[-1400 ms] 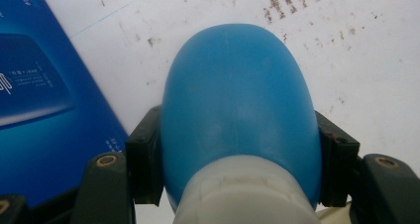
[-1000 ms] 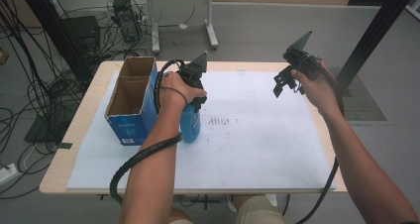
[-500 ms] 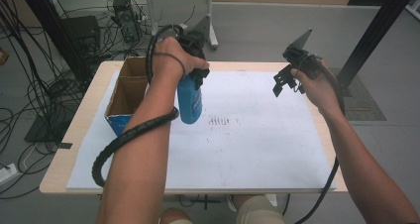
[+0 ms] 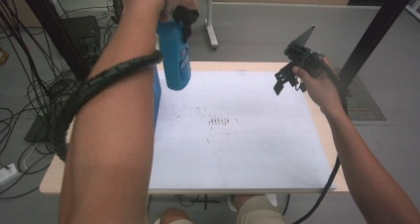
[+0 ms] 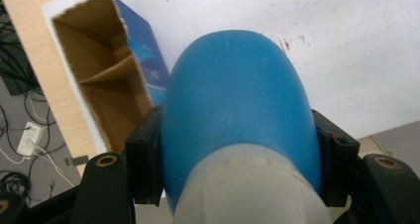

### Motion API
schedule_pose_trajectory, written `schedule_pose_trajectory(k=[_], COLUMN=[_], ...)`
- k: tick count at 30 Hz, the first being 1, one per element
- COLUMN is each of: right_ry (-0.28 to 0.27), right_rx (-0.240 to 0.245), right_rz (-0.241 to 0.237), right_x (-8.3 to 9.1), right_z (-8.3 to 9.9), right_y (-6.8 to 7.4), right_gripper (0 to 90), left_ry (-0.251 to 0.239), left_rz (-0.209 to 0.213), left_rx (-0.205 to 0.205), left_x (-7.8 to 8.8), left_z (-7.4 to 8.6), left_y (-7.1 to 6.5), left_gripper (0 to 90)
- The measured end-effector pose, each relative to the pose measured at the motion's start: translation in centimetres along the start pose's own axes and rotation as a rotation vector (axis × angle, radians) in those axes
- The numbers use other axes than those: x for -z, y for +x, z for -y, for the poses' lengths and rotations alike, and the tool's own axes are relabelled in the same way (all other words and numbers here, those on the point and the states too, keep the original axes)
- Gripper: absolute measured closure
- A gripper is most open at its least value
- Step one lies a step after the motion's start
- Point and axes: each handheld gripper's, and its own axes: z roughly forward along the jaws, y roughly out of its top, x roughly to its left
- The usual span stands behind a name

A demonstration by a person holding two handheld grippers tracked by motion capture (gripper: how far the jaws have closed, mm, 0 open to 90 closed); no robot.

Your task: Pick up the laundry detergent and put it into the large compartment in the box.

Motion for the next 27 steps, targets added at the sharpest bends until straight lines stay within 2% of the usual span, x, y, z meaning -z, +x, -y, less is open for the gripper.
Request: schedule_pose_trajectory(k=[3,5,9,13,18,19,21,27], right_ry=[-0.002,-0.006,-0.003,0.006,0.024,0.027,0.029,0.032], right_rx=[0.002,-0.001,0.002,0.007,0.009,0.011,0.014,0.017], right_rz=[0.001,0.001,0.009,0.011,0.009,0.011,0.015,0.018], right_x=[0.3,0.4,0.3,-0.2,-1.0,-1.1,-1.1,-1.3], right_z=[0.1,0.2,0.3,0.2,-0.2,-0.3,-0.3,-0.6], right_y=[0.2,0.2,0.4,0.5,0.7,0.8,0.9,1.4], right_gripper=[7.5,7.5,7.5,7.5,7.5,7.5,7.5,7.6], left_ry=[-0.005,-0.012,-0.001,0.000,-0.002,-0.011,-0.012,-0.023], left_rz=[0.003,0.004,-0.020,-0.050,-0.054,-0.054,-0.055,-0.048], left_rx=[0.036,0.048,0.085,0.118,0.175,0.199,0.205,0.267], left_x=[1.2,1.4,2.2,3.1,4.0,4.3,4.3,3.9], left_z=[0.1,0.3,0.6,1.2,2.0,2.5,2.7,4.0], left_y=[1.7,2.2,3.7,5.0,7.2,8.0,8.4,10.7], left_gripper=[37.2,37.2,37.2,37.2,37.2,37.2,37.2,37.2])
